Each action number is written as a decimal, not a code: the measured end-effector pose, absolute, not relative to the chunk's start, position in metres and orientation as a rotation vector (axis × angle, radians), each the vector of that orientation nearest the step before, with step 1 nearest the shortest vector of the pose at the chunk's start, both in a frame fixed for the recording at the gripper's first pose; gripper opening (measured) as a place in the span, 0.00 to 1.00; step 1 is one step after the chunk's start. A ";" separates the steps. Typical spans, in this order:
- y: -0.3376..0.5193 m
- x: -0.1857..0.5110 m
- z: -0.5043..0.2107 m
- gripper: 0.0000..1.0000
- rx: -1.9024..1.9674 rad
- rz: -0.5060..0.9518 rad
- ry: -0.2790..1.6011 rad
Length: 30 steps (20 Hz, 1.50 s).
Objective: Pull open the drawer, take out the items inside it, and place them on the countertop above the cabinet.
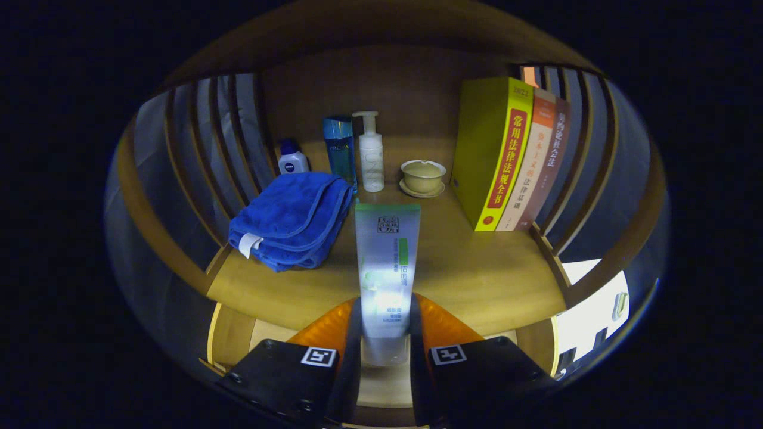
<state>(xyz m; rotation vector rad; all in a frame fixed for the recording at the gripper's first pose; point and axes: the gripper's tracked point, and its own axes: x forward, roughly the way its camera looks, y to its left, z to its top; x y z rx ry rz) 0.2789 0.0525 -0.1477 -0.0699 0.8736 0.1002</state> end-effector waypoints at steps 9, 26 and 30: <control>0.048 0.306 -0.185 0.44 -0.061 0.049 0.966; 0.052 0.305 -0.187 0.83 -0.082 0.074 0.939; 0.059 0.284 -0.162 0.92 -0.077 0.103 0.819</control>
